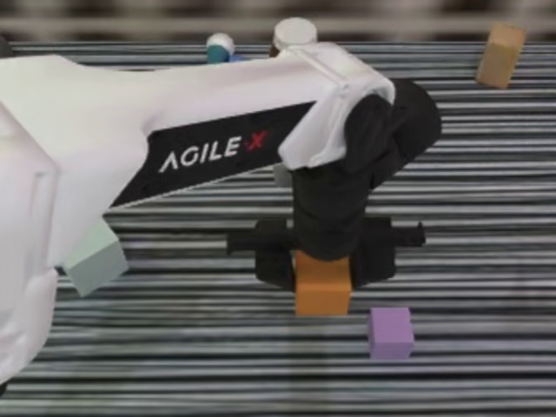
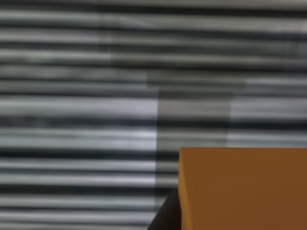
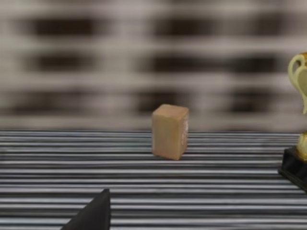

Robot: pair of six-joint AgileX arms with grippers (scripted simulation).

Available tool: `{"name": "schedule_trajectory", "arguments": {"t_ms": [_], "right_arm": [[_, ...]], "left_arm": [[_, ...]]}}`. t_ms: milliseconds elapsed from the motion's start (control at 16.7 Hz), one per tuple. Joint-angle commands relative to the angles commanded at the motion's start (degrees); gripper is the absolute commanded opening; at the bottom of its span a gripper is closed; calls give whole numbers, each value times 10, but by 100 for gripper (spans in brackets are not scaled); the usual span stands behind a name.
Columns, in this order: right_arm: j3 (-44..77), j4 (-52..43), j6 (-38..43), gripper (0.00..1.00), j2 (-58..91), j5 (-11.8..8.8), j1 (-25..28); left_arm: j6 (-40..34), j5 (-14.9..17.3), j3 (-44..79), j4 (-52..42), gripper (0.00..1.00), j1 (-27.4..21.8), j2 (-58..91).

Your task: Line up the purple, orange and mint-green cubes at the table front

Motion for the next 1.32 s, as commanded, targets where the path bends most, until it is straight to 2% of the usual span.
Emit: {"name": "schedule_trajectory", "arguments": {"t_ms": [420,720,1320], "right_arm": [[0,0,0,100,0,0,0],[0,0,0,100,0,0,0],[0,0,0,100,0,0,0]], "left_arm": [[-1,0,-86,125,0,-2,35],[-1,0,-97,138,0,-2,40],[-1,0,-97,138,75,-2,40]]}}
